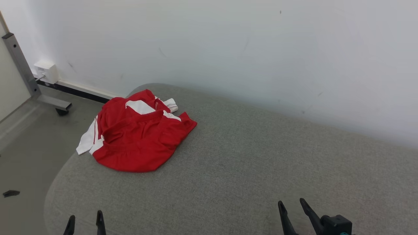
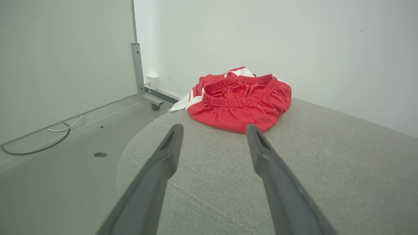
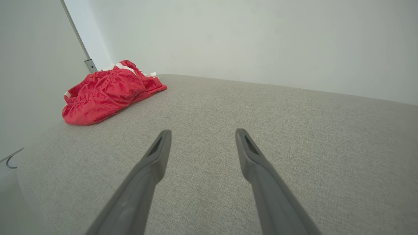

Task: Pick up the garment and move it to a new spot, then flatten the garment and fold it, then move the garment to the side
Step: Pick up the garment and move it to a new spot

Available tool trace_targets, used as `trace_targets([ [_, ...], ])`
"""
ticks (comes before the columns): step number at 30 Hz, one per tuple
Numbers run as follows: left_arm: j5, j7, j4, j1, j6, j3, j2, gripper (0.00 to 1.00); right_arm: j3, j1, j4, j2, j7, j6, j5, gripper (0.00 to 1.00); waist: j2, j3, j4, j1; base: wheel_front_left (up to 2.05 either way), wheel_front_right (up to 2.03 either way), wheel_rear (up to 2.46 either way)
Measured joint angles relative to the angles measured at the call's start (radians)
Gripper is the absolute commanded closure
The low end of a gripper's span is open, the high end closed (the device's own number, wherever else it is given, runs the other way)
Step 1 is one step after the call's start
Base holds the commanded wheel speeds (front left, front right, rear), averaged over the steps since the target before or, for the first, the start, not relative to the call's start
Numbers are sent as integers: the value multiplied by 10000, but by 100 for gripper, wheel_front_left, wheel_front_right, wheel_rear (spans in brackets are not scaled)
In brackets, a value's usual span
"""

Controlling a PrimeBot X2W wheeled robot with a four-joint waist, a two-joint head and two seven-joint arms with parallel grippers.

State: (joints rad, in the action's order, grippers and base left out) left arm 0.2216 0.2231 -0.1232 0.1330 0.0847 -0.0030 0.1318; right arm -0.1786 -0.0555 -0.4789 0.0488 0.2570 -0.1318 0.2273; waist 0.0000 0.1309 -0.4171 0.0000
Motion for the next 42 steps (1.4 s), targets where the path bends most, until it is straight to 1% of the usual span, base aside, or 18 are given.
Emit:
trace_targets([
  [6,88,-33,65,0,77,77,44,0,-50,-115,-130,2,29,0,0,0,1,-167,-216,0,0,0,0],
  [13,157,-136,-42,-180,102,12,94,0,-40,-118,-203,2,40,0,-6,0,2,-180,-205,0,0,0,0],
  [19,309,-623,-560,-1153,-107,-86,226,0,-23,-60,-198,0,46,0,-140,0,1,-198,-92,0,0,0,0],
  [23,748,-1193,-1536,-2196,-399,-65,307,0,-117,-63,-113,2,-48,0,-412,0,1,-297,138,0,0,0,0],
  [25,895,-1296,-2050,-2783,-531,-44,341,0,-221,-66,-8,2,-203,0,-539,0,2,-352,284,0,0,0,0],
  [26,895,-1296,-2050,-2783,-531,-44,341,0,-221,-66,-8,2,-203,0,-539,0,2,-352,284,0,0,0,0],
  [27,978,-1388,-2660,-3340,-662,6,462,0,-428,-85,155,0,-378,0,-652,0,2,-417,475,0,0,0,0],
  [33,1565,-1559,-4518,-4719,-863,445,771,0,-1202,-529,767,-2,-957,0,-1168,0,1,-765,1246,0,0,0,0],
  [37,1931,-1553,-5519,-5372,-949,723,957,0,-1726,-717,1127,-4,-1279,0,-1354,0,2,-1073,1851,1,0,0,0],
  [38,1931,-1553,-5519,-5372,-949,723,957,0,-1726,-717,1127,-4,-1279,0,-1354,0,2,-1073,1851,1,0,0,0],
  [42,2125,-1634,-6320,-5912,-974,993,1323,0,-2142,-887,1461,0,-1567,0,-1563,0,2,-1438,2454,1,0,0,0],
])
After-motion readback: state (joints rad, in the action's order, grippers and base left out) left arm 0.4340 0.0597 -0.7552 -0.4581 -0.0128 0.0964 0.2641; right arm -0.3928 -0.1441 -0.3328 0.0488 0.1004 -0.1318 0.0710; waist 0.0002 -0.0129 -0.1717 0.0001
